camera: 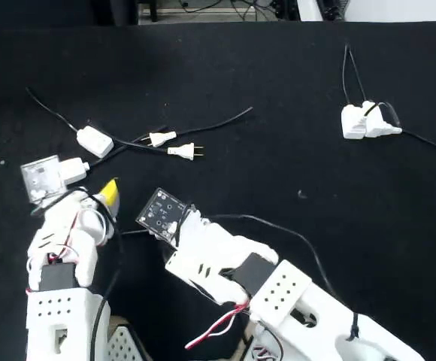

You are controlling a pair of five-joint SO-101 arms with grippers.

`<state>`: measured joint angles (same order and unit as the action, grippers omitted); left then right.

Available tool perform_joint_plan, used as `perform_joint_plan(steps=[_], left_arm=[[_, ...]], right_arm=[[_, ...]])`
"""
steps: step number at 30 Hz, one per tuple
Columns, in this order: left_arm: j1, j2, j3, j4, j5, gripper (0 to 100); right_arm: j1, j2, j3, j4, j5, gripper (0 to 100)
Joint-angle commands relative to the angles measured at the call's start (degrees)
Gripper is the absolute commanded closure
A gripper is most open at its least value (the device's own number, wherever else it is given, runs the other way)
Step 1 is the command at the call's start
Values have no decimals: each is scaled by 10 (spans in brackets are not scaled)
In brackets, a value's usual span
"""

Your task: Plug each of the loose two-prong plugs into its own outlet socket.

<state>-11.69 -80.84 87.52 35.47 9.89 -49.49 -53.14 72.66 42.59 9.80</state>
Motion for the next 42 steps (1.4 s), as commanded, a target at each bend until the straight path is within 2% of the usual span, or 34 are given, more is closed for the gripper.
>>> perform_joint_plan(steps=[1, 4, 9, 16, 23, 26, 29, 31, 38, 42], left_arm=[[-12, 1, -32, -13, 11, 766], [-12, 1, -32, -14, 10, 766], [-12, 1, -32, -14, 9, 766], [-12, -2, -32, -15, 7, 766], [-13, -3, -32, -15, 7, 766], [-14, -3, -32, -15, 7, 766], [-14, -3, -32, -15, 7, 766], [-14, -3, -32, -15, 7, 766], [-11, -3, -34, -15, 7, 766], [0, -3, -36, -12, 6, 766]], right_arm=[[-8, 46, -29, -10, -4, 764], [-8, 109, -58, -7, -32, 743], [-9, 194, -107, 14, -34, 743], [-7, 225, -111, -5, -31, 744], [31, 265, -113, -35, -31, 745], [31, 269, -117, -33, -25, 812], [36, 266, -122, -33, 8, 990], [43, 255, -120, -29, 13, 969], [84, 124, -116, 35, 17, 988], [109, 36, -84, 28, 18, 988]])
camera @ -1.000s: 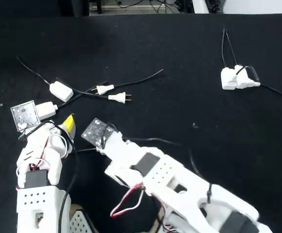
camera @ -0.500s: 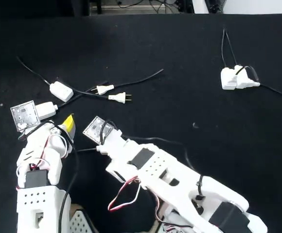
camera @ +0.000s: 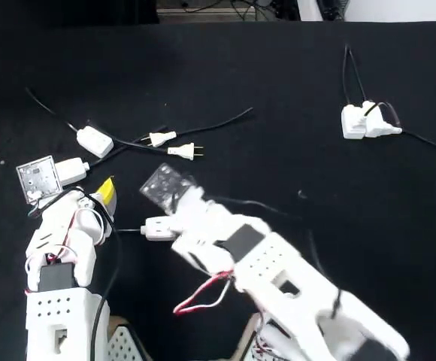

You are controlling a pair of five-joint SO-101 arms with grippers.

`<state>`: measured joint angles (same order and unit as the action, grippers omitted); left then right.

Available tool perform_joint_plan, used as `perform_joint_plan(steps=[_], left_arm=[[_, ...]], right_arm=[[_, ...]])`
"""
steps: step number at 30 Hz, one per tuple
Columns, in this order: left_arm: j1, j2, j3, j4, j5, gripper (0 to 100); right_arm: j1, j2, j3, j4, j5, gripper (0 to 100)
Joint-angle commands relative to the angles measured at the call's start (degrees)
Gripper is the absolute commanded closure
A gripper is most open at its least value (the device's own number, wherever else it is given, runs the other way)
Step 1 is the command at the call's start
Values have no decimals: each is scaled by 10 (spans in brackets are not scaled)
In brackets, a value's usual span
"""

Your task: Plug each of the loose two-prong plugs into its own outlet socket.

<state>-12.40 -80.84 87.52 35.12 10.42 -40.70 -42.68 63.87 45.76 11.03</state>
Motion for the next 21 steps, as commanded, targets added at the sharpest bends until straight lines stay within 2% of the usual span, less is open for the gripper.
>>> perform_joint_plan(steps=[1, 6, 12, 21], left_arm=[[18, -3, -36, -8, -2, 766], [103, -4, -49, -1, -62, 766], [180, -4, -76, 17, -64, 766], [205, -4, -59, 12, -69, 766]], right_arm=[[24, -87, 15, -12, 12, 988], [24, -126, 74, -85, 62, 988], [23, -66, 68, -117, 62, 988], [21, 13, 28, -119, 62, 988]])
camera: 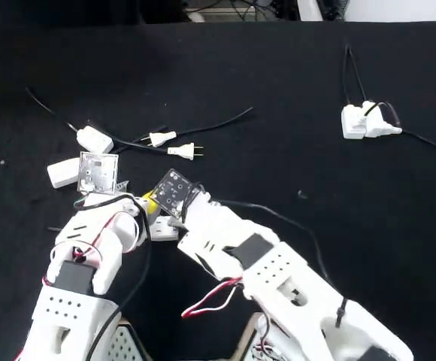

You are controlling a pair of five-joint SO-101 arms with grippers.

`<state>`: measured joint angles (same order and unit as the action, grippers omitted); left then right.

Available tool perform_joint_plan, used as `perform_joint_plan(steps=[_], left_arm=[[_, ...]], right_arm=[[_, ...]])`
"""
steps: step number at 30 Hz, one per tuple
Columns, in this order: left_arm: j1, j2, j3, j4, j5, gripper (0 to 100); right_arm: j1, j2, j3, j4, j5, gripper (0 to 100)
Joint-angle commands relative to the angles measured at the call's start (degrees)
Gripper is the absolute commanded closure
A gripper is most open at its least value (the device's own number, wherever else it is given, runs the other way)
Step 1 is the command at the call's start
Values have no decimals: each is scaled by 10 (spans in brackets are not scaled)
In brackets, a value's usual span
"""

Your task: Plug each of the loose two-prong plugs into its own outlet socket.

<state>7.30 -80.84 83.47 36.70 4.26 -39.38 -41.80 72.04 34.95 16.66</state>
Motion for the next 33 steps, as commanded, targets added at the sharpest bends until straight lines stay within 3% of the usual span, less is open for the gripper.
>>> perform_joint_plan(steps=[1, 6, 33], left_arm=[[8, -4, -15, -4, -13, 766], [8, -4, 5, -4, -49, 766], [41, -3, 19, -4, -52, 766]], right_arm=[[7, 0, -54, -9, 5, 988], [8, -47, -45, 2, 4, 988], [6, -206, -22, 29, -59, 988]])
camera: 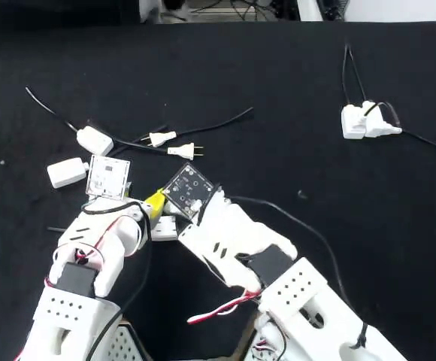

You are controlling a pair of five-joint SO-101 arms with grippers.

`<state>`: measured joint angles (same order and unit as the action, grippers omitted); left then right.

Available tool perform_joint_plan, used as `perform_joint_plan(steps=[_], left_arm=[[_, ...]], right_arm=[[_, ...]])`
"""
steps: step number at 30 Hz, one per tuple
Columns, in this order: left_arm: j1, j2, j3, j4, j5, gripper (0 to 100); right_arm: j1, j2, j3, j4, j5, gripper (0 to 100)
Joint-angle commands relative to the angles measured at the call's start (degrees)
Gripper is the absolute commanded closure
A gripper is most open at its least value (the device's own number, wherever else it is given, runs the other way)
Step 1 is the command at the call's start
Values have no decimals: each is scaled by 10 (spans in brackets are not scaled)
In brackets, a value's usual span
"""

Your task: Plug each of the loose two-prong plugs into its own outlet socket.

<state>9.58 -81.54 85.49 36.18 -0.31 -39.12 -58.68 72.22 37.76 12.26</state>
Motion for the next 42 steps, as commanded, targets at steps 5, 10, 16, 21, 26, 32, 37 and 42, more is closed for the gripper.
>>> perform_joint_plan(steps=[5, 10, 16, 21, 26, 32, 37, 42], left_arm=[[18, 4, -1, 2, -6, 766], [18, 4, 0, 2, -6, 766], [17, 4, 1, 4, -6, 766], [17, 4, 1, 4, -6, 766], [17, 4, 0, 4, -6, 766], [18, 4, 1, 7, -6, 766], [17, 8, 0, 7, -5, 766], [17, 8, -2, 7, -3, 766]], right_arm=[[3, -45, -20, 1, -18, 988], [-49, -46, -7, 1, -15, 988], [-56, -44, 5, -3, 5, 988], [-15, -44, 5, -4, 4, 987], [-14, -43, 14, -4, 4, 984], [15, -42, 46, -36, 8, 986], [105, -41, 15, 14, 8, 987], [170, -41, 24, 81, 40, 987]])
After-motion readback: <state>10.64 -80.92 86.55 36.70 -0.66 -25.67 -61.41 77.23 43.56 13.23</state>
